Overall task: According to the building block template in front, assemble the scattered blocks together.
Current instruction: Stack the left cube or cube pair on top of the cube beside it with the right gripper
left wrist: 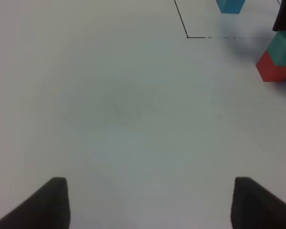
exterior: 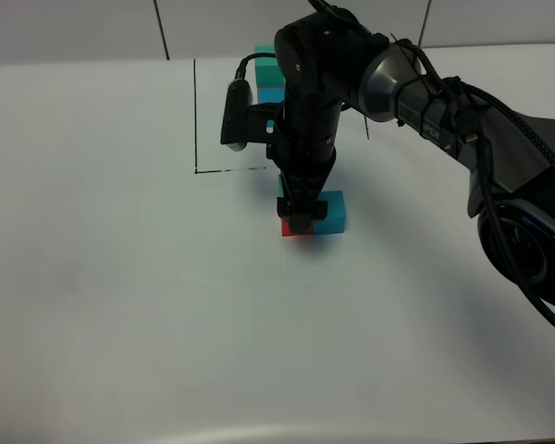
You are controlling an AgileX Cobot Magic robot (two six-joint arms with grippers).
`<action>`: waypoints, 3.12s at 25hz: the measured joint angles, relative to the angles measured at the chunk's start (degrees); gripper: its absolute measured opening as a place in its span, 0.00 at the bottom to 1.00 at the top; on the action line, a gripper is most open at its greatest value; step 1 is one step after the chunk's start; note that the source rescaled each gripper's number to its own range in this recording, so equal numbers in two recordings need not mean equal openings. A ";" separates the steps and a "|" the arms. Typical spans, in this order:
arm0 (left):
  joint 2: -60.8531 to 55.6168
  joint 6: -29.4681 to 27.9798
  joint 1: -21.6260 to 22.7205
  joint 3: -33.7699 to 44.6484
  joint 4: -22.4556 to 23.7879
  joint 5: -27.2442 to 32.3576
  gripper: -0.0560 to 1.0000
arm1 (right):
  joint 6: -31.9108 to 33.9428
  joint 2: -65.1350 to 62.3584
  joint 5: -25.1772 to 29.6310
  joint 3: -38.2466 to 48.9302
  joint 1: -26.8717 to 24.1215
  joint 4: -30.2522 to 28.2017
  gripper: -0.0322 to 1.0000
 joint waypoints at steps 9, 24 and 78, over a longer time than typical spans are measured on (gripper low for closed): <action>0.00 0.00 0.00 0.00 0.00 0.00 0.53 | 0.05 2.88 -1.10 0.00 0.28 0.25 0.73; 0.00 0.00 0.00 0.00 0.00 0.00 0.53 | 11.68 3.17 -1.08 -0.01 0.98 -0.83 0.04; 0.00 0.00 0.00 0.00 0.00 0.00 0.53 | 81.21 3.08 -0.01 -0.06 1.54 -5.60 0.43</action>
